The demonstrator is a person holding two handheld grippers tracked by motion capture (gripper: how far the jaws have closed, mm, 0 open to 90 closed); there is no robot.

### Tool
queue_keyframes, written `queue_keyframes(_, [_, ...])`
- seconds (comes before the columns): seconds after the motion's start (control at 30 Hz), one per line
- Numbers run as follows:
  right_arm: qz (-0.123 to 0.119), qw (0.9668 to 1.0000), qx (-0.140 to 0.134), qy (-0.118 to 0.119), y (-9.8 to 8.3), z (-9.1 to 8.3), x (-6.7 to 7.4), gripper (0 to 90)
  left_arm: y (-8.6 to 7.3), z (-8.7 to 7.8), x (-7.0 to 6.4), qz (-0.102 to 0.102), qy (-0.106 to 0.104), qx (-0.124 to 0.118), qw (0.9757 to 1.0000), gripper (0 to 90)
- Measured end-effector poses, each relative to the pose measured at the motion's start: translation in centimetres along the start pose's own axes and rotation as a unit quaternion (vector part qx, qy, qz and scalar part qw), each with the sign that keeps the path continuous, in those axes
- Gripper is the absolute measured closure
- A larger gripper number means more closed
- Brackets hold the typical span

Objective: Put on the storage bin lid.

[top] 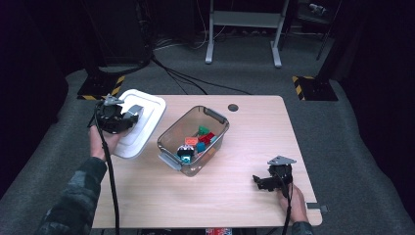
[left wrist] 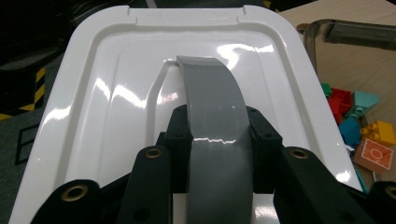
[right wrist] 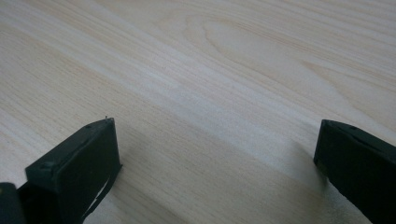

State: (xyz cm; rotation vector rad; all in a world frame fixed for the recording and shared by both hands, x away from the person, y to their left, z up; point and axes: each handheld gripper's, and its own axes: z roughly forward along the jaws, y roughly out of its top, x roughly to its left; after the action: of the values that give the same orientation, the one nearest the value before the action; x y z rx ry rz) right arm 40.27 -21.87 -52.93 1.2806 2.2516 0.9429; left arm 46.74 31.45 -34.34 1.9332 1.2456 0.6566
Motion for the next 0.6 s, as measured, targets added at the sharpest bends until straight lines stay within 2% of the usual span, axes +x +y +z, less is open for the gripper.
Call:
queue_keyframes(0.27, [0.000,1.0000,0.001,0.000,0.0,0.0,0.0,0.0,1.5,0.1,-1.4,0.015,-0.018,0.000,0.9997,67.4])
queue_keyframes(0.47, [0.000,1.0000,0.001,0.001,0.0,0.0,0.0,0.0,2.5,1.0,-3.2,0.035,-0.037,0.007,0.9987,67.4])
queue_keyframes(0.6, [0.001,1.0000,0.001,0.002,0.0,0.0,0.0,0.0,3.3,1.5,-4.6,0.054,-0.053,0.018,0.9970,67.4])
